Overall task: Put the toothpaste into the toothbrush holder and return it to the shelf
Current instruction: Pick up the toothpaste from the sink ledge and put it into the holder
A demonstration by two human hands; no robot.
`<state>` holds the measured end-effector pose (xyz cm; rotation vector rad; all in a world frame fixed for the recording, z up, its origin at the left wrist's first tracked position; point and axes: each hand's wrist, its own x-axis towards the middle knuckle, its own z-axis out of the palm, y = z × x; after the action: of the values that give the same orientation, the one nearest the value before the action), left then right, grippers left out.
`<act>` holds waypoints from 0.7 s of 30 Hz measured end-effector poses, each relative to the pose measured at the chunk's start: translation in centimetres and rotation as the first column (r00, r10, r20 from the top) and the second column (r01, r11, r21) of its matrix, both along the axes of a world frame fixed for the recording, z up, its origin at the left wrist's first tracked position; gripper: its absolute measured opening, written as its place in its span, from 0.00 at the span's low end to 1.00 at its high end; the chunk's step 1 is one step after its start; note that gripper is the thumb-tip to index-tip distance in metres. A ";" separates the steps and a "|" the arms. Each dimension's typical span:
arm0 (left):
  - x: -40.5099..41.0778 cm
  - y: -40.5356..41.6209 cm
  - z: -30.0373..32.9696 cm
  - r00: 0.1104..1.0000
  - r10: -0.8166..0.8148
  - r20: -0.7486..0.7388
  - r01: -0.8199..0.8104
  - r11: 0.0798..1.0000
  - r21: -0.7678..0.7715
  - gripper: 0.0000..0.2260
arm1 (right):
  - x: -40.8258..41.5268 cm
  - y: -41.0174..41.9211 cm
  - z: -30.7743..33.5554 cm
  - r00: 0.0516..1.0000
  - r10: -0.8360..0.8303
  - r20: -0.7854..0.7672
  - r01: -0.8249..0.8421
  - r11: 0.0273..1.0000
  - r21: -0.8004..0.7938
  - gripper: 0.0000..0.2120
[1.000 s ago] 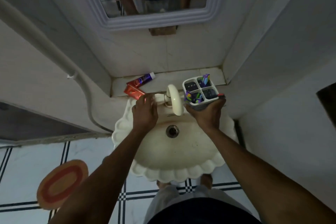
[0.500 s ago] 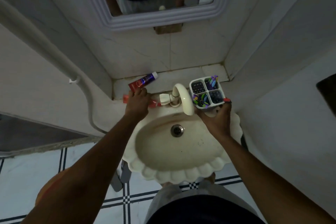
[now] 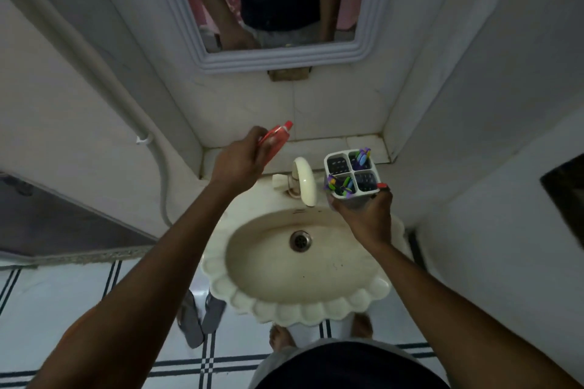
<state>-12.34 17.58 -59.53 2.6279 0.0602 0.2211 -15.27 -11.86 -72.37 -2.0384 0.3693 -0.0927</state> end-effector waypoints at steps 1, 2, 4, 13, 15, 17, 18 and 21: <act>0.3 -1.1 1.4 1.000 -0.028 -0.006 0.028 0.999 0.023 0.21 | 0.1 -0.4 0.2 1.000 0.011 0.004 -0.011 1.000 0.003 0.57; 0.7 -2.2 2.6 0.998 -0.061 -0.033 0.062 0.997 0.035 0.22 | 0.2 -0.6 0.2 1.000 0.016 0.002 -0.016 1.000 0.001 0.58; 1.9 -4.7 4.8 0.980 -0.155 -0.128 0.166 0.983 0.081 0.23 | 0.5 -1.3 0.2 0.999 0.033 -0.003 -0.033 0.999 -0.006 0.58; 5.7 -15.5 7.1 0.911 -0.228 -0.344 0.411 0.578 0.705 0.16 | 0.9 -3.2 0.9 0.991 0.131 -0.041 -0.132 0.991 -0.025 0.57; 6.2 -16.4 6.8 0.911 -0.249 -0.329 0.412 0.553 0.724 0.15 | 1.1 -3.4 1.0 0.988 0.149 -0.046 -0.150 0.988 -0.031 0.56; 6.6 -16.9 6.3 0.902 -0.280 -0.327 0.431 0.594 0.679 0.15 | 1.1 -3.6 1.2 0.987 0.154 -0.049 -0.156 0.987 -0.039 0.56; 6.7 -17.0 6.0 0.895 -0.296 -0.333 0.445 0.618 0.648 0.14 | 1.1 -3.6 1.2 0.986 0.155 -0.052 -0.157 0.987 -0.040 0.57; 6.9 -16.8 4.6 0.901 -0.303 -0.310 0.429 0.728 0.535 0.12 | 1.1 -3.8 1.3 0.984 0.165 -0.062 -0.167 0.985 -0.029 0.56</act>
<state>-5.43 0.79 -54.94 3.1986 -0.5563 -0.2115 -14.14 -15.62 -71.07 -2.1010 0.2344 0.0649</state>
